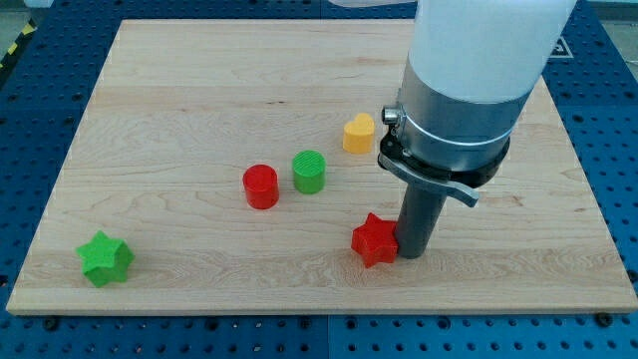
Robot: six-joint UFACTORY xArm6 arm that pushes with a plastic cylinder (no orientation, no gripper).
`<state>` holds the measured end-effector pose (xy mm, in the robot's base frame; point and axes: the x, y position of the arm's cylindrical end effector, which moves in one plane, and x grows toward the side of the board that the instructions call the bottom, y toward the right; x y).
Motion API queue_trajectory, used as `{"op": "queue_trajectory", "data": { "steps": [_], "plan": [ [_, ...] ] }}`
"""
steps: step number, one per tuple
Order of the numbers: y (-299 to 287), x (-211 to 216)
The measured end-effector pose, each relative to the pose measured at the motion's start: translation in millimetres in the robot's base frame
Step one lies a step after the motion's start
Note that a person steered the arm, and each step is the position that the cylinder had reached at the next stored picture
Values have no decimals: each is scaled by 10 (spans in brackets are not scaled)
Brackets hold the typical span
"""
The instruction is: Push the red star to the bottom left side of the red circle
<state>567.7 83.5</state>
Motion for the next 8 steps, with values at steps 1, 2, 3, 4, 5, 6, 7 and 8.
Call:
{"op": "queue_trajectory", "data": {
  "steps": [1, 2, 3, 4, 5, 6, 7, 8],
  "plan": [
    [-150, 0],
    [-356, 0],
    [-537, 0],
    [-733, 0],
    [-935, 0],
    [-1151, 0],
    [-1370, 0],
    [-1579, 0]
  ]
}}
